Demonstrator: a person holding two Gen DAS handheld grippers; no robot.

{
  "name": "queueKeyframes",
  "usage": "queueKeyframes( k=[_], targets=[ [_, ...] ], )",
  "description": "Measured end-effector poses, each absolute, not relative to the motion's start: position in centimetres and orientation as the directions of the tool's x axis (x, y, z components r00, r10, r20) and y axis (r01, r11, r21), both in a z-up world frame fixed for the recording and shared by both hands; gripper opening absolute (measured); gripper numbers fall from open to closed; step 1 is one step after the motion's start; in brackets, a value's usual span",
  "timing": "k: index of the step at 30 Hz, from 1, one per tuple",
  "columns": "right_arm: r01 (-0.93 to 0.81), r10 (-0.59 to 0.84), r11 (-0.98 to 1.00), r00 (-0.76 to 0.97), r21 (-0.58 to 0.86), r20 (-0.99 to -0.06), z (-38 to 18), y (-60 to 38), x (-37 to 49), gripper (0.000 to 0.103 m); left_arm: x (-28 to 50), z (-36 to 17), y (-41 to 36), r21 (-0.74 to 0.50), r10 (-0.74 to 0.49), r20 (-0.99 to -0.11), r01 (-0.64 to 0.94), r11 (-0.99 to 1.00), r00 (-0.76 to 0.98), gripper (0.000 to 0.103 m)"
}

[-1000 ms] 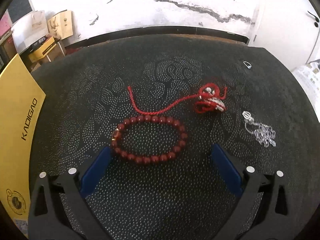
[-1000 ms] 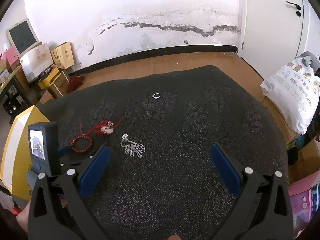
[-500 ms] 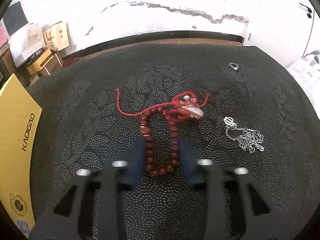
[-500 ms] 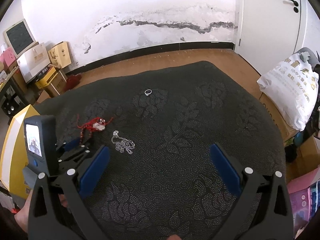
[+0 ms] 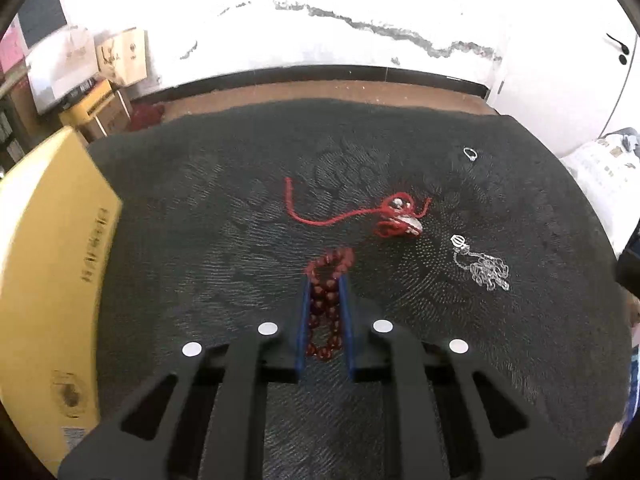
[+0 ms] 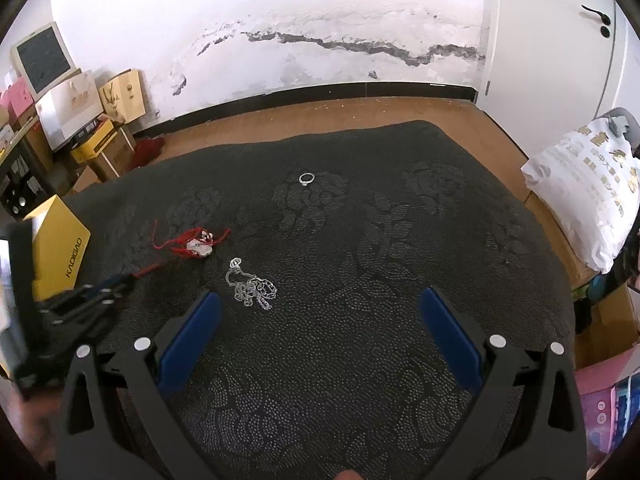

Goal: Organize jewelry
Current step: 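Lower the left tool and grasp the red bead bracelet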

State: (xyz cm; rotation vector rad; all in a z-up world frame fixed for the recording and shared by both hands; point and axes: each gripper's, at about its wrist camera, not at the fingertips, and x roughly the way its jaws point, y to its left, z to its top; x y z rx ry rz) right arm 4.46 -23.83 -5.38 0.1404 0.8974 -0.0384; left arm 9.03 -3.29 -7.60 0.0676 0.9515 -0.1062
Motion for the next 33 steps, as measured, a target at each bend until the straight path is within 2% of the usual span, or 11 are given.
queueKeyframes(
  k=[1, 4, 5, 19, 23, 25, 27, 29, 30, 31, 33],
  targets=[
    [0.085, 0.027, 0.991, 0.619, 0.101, -0.785, -5.6, -23.6, 4.6, 0.097, 8.6, -7.2, -2.9, 0.010, -0.064, -0.812, 0.123, 0.992, 0.581, 0.005],
    [0.052, 0.035, 0.995, 0.598, 0.082, -0.801, -6.6, -22.5, 5.2, 0.097, 7.2, -5.9, -2.0, 0.007, -0.076, -0.803, 0.136, 0.991, 0.591, 0.005],
    [0.044, 0.036, 0.996, 0.591, 0.076, -0.806, -6.9, -22.2, 5.4, 0.097, 6.8, -5.6, -1.7, 0.004, -0.082, -0.802, 0.142, 0.990, 0.592, 0.000],
    [0.000, 0.025, 1.000, 0.538, 0.029, -0.843, -10.0, -19.0, 7.3, 0.097, 4.7, -1.5, 3.9, -0.050, -0.145, -0.771, 0.168, 0.984, 0.620, 0.000],
    [-0.017, 0.024, 1.000, 0.510, 0.017, -0.860, -10.9, -18.4, 7.6, 0.097, 5.1, -4.8, 3.0, -0.061, -0.171, -0.806, 0.208, 0.976, 0.567, 0.000],
    [-0.015, 0.031, 1.000, 0.508, 0.028, -0.861, -10.8, -18.2, 7.8, 0.097, 5.8, -6.7, 2.0, -0.009, -0.131, -0.819, 0.216, 0.976, 0.558, 0.001],
    [-0.018, 0.040, 0.999, 0.524, 0.036, -0.851, -10.2, -18.0, 7.8, 0.097, 7.0, -8.1, 1.7, -0.037, -0.144, -0.823, 0.200, 0.979, 0.549, 0.002],
    [-0.029, 0.044, 0.999, 0.541, 0.034, -0.840, -9.5, -17.6, 7.8, 0.097, 7.3, -8.4, 1.2, -0.022, -0.128, -0.808, 0.187, 0.982, 0.576, 0.022],
    [-0.036, 0.045, 0.999, 0.552, 0.030, -0.833, -9.2, -17.4, 7.7, 0.097, 7.3, -8.4, 1.0, -0.028, -0.134, -0.801, 0.188, 0.982, 0.583, 0.068],
    [-0.041, 0.047, 0.999, 0.558, 0.029, -0.828, -8.9, -17.3, 7.7, 0.097, 7.2, -8.5, 0.8, -0.046, -0.148, -0.797, 0.185, 0.982, 0.585, 0.096],
    [-0.047, 0.054, 0.998, 0.559, 0.033, -0.827, -8.8, -17.3, 7.6, 0.097, 7.1, -8.9, 0.7, -0.062, -0.153, -0.798, 0.173, 0.983, 0.582, 0.096]
  ],
)
